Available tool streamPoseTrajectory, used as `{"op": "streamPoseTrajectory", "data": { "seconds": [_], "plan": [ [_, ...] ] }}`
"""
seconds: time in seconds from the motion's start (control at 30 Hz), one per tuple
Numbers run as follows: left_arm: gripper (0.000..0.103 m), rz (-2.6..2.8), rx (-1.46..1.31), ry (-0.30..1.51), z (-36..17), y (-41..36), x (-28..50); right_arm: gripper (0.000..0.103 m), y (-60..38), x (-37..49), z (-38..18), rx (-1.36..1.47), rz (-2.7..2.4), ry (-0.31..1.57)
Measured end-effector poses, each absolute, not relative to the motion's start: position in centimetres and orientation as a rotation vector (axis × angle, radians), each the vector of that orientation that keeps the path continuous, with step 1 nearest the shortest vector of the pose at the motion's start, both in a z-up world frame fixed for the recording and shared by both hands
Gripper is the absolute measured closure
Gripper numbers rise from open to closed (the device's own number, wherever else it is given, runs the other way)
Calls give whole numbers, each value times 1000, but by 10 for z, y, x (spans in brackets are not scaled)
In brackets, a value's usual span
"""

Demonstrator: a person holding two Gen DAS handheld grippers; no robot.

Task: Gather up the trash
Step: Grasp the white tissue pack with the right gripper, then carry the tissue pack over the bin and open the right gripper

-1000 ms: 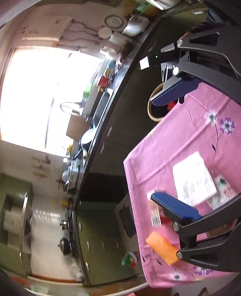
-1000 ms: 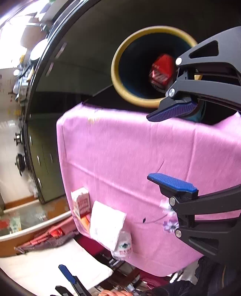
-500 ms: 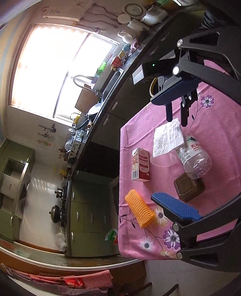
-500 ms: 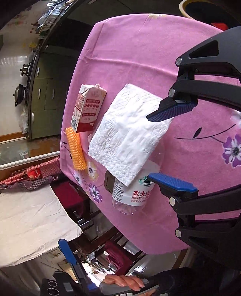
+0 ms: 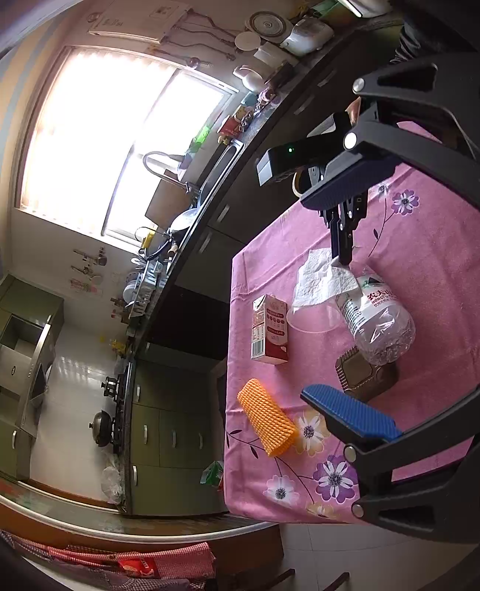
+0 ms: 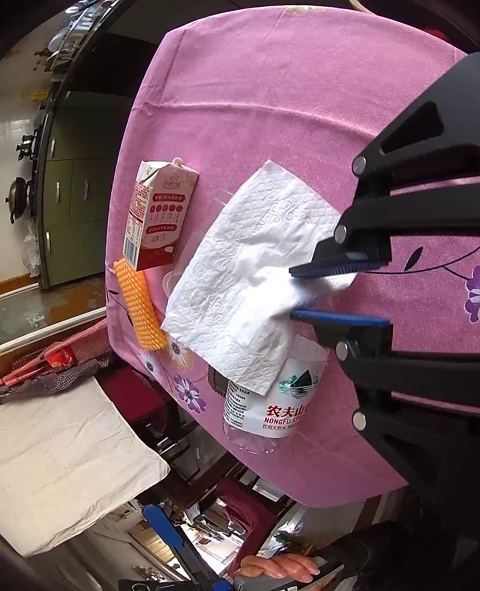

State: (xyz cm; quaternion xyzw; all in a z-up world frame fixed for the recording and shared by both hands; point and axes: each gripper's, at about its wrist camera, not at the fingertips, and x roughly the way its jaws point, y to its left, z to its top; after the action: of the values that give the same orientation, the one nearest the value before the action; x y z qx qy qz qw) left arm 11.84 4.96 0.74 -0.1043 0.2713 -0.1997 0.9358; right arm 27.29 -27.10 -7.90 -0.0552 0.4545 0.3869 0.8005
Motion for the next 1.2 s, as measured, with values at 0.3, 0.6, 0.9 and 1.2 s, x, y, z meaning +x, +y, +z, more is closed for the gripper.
{"op": "streamPoseTrajectory", "data": {
  "seconds": [0.3,0.6,0.9,1.2],
  "plan": [
    [12,-401,-215,551,7,51,116,100,-289,259,-53,-78,821,895],
    [11,-415,-209,552,7,47,116,100,-359,242,-17,-16,692,822],
    [11,-443,-205,559,5,36,119,100,-525,264,-42,12,174,905],
    [11,-461,-177,568,6,21,121,97,-622,307,-138,64,-57,1120]
  ]
}}
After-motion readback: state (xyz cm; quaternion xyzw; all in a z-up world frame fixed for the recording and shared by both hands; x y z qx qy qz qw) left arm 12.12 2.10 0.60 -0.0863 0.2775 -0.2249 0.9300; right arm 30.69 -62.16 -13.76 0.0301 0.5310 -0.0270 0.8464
